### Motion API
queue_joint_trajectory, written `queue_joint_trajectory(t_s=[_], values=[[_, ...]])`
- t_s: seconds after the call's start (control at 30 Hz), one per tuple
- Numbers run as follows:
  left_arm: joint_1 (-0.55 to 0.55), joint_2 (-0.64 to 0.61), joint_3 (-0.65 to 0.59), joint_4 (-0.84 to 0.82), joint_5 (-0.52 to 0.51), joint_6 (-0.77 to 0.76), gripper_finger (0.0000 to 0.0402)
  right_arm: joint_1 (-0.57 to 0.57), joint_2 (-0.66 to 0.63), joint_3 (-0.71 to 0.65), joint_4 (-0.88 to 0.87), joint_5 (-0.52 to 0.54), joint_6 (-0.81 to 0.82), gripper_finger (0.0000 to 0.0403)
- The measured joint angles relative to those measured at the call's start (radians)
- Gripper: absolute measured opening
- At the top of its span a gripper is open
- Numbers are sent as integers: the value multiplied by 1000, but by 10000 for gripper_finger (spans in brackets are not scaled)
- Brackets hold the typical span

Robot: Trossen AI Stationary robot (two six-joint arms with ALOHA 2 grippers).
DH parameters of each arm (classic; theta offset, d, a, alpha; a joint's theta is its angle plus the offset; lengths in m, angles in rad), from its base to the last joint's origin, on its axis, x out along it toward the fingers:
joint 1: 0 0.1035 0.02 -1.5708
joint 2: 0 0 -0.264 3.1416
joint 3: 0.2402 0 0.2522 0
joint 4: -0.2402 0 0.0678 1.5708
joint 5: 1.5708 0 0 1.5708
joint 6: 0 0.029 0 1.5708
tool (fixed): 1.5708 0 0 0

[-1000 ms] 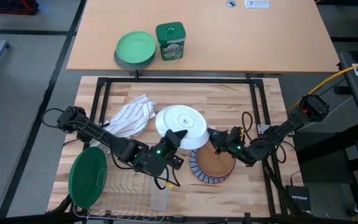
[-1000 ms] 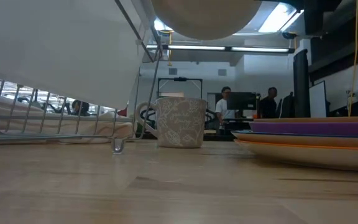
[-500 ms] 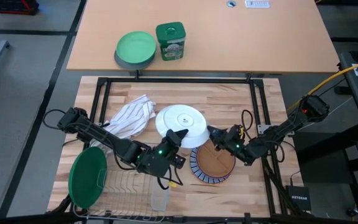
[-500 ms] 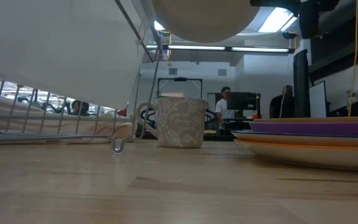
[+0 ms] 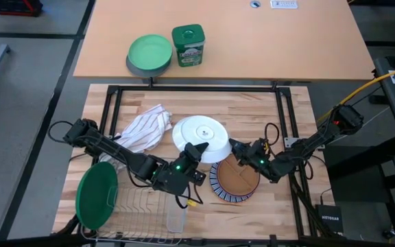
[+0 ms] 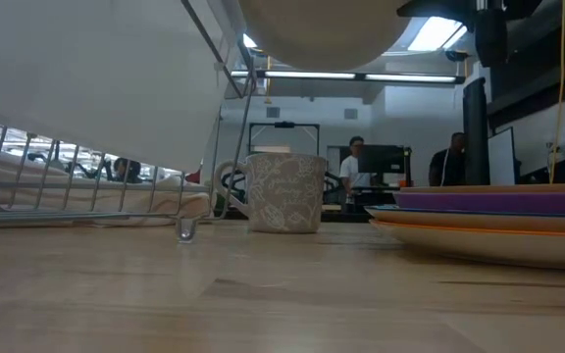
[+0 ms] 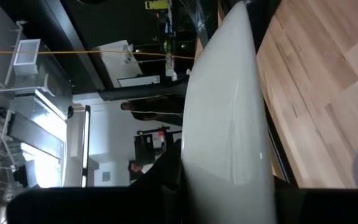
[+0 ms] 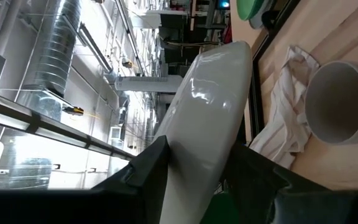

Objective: Sort dishes
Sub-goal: Put the white plate into the dish rack

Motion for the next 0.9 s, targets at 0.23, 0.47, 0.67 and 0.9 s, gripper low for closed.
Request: queue_joint_trajectory(t_s=[0.23, 0.47, 0.67, 0.9], values=[[2, 0, 0, -1, 0, 3, 48, 0, 0, 0, -12, -12, 27, 152], [4, 0, -1, -1, -1, 4, 48, -1, -1, 0, -29, -11, 30, 152], [4, 0, -2, -2, -1, 4, 48, -1, -2, 0, -51, -12, 33, 152], [4, 0, -2, -2, -1, 4, 48, -1, -2, 0, -59, -12, 32, 152]])
